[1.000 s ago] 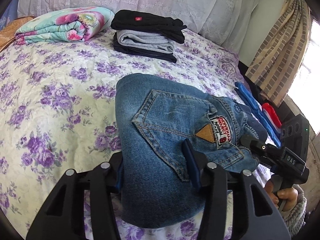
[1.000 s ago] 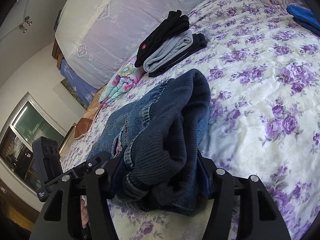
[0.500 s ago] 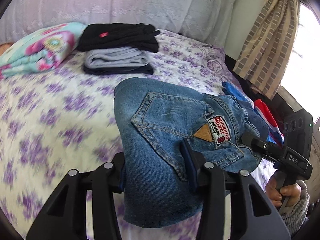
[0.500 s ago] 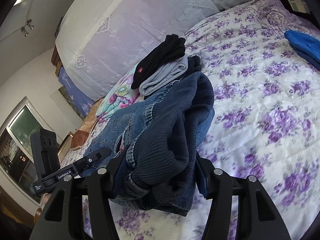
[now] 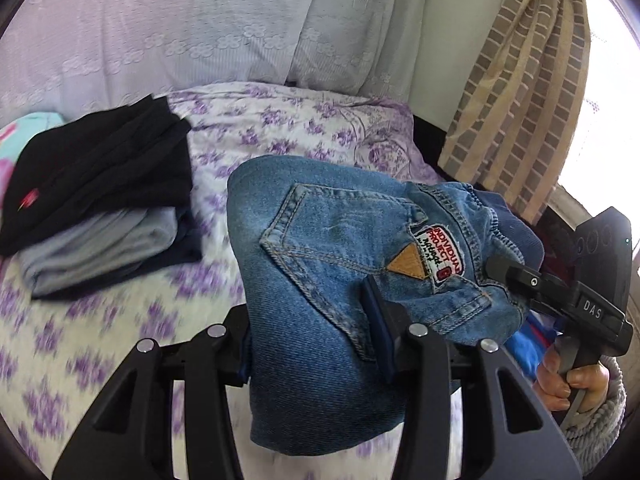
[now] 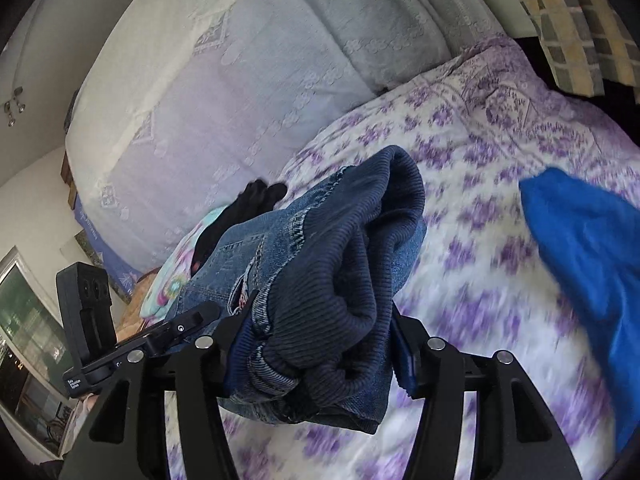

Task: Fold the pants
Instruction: 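Lift the jeans with both grippers and carry them toward the clothes stack, then lower the jeans beside the black and grey stack and open both grippers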

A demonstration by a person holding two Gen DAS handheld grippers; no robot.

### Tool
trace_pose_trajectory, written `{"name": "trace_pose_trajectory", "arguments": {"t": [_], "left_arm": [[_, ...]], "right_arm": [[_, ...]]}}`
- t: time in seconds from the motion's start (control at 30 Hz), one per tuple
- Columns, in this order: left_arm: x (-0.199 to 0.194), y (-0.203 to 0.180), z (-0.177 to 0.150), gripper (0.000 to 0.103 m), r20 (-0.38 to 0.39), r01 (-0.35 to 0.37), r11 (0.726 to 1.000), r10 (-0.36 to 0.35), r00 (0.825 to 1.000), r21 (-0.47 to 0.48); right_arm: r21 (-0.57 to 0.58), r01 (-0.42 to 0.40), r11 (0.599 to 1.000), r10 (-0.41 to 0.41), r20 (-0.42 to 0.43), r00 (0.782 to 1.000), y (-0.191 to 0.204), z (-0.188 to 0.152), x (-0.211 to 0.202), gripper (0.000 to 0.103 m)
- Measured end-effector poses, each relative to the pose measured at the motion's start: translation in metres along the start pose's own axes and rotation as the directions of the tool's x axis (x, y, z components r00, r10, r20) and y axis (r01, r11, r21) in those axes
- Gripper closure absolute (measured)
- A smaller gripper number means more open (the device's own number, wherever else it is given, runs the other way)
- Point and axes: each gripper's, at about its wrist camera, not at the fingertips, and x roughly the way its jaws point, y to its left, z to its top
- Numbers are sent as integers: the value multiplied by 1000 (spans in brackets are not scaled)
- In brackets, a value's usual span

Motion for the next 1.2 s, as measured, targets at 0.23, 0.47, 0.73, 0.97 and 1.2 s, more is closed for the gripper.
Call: {"name": "trace_pose_trajectory", "arguments": {"t": [0.23,0.47,0.73,0.97,1.2], "left_arm": [[103,22,72,59,0,-12,999,12,1000,-39],[194,51,98,59,-13,-57,991,55,998,-118],[256,61,77,57,-51,-152,985,148,988,-86],[256,57,66,45,-29,-176,982,174,984,-72],[259,69,62,15,-58,-218,968,212,976,-126]], "right_arm": [[6,18,1000,-18,21,1000,-53,69,76,45],[5,41,999,-41,8,999,-102,107,155,45],[69,101,992,-96,-75,993,-150,94,213,45],[90,125,988,-114,-117,987,-159,88,216,41],[90,186,978,-174,-131,976,-169,82,217,20]]}}
